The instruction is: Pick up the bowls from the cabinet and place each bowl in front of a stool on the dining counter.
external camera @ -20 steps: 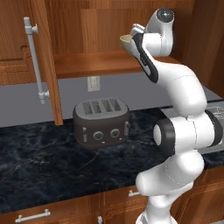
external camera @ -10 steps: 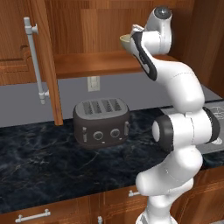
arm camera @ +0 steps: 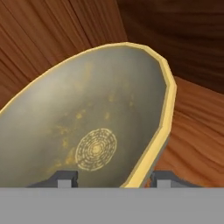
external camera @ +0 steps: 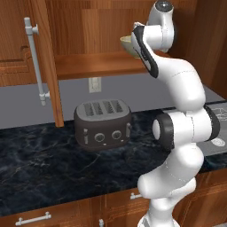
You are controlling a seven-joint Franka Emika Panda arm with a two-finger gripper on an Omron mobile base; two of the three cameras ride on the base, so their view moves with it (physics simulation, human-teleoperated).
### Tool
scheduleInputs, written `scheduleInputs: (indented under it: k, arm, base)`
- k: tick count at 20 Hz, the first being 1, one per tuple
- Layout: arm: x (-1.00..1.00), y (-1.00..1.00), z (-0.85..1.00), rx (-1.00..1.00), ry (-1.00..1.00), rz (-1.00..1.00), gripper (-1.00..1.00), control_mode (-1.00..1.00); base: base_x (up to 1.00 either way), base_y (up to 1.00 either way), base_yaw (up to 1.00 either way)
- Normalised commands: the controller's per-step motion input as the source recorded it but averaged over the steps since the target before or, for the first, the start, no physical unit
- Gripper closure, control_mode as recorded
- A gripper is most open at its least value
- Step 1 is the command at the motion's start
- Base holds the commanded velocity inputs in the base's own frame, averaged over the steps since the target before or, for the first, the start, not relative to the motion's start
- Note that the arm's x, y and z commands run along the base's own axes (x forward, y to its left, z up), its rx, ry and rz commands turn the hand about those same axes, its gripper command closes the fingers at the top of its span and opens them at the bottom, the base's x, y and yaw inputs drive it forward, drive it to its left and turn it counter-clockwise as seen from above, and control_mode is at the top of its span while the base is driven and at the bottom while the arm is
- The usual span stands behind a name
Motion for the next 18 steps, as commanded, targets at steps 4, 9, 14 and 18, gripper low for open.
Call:
scheduleInputs:
  k: [4, 9, 14, 18]
  arm:
    - [-1.0, 0.0, -0.58, 0.0, -0.13, 0.0, 1.0, -1.0]
    - [-1.0, 0.11, -0.58, 0.0, -0.08, 0.0, 1.0, -1.0]
    - [-1.0, 0.14, -0.2, 0.01, -0.05, 0.0, 1.0, -1.0]
    - [-1.0, 0.0, 0.01, 0.02, 0.0, 0.04, 1.0, -1.0]
  base:
    - [0.0, 0.0, 0.0]
    - [0.0, 0.0, 0.0]
    - [0.0, 0.0, 0.0]
    - [0.0, 0.0, 0.0]
